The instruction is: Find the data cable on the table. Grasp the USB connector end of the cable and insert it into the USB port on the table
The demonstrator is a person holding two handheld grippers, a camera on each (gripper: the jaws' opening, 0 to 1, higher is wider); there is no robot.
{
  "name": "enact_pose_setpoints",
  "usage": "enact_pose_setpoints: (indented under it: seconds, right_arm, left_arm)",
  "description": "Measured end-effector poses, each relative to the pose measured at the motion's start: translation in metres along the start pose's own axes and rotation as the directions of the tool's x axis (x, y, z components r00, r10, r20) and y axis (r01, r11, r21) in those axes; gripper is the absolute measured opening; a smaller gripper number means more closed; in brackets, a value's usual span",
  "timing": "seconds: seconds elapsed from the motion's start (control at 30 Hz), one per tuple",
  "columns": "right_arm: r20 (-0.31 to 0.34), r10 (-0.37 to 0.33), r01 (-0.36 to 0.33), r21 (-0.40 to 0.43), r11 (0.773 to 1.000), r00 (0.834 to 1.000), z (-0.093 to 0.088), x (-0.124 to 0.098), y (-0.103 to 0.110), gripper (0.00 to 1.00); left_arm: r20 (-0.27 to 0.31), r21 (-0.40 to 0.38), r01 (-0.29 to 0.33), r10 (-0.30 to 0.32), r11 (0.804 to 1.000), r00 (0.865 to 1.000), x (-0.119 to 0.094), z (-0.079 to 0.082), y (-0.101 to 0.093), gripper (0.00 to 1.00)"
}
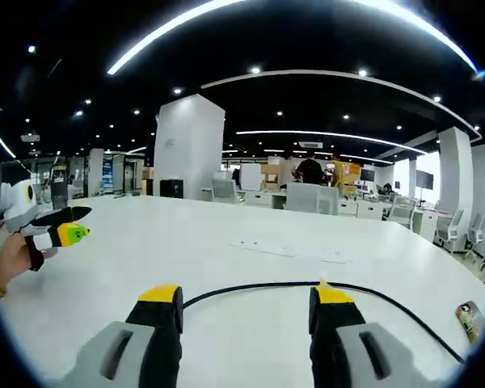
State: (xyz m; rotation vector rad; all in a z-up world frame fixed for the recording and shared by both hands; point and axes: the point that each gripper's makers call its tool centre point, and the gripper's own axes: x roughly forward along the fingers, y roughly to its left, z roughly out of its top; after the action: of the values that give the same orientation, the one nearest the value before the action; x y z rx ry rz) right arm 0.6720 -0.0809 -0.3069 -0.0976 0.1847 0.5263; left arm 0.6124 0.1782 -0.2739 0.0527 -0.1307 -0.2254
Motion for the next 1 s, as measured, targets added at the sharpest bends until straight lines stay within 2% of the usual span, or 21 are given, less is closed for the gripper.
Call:
enact_pose_setpoints:
  seconds: [0.23, 0.4, 0.67, 1.0]
  right_arm:
    - [-0.082, 0.084, -0.084, -0.005, 0.996, 0.993, -0.011, 0.010, 0.020, 0.58]
    - [-0.111, 0.103, -0.105, -0.017, 0.994, 0.988, -0.016, 0.013, 0.028, 0.56]
    - [-0.173, 0.159, -0.158, 0.020, 0.987, 0.972, -0.027, 0.022, 0.045, 0.53]
    - [-0.228, 0.185, -0.188, 0.012, 0.982, 0.956, -0.039, 0.032, 0.067, 0.48]
  left_arm:
    - [-0.005, 0.000, 0.003, -0.003, 1.000, 1.000, 0.001, -0.002, -0.001, 0.73]
    - [-0.006, 0.000, 0.003, -0.003, 1.000, 1.000, 0.001, -0.002, -0.001, 0.73]
    - [-0.009, -0.004, 0.008, -0.008, 1.000, 1.000, 0.002, -0.003, -0.002, 0.73]
    - [-0.007, -0.014, 0.005, -0.005, 1.000, 1.000, 0.002, -0.003, -0.002, 0.73]
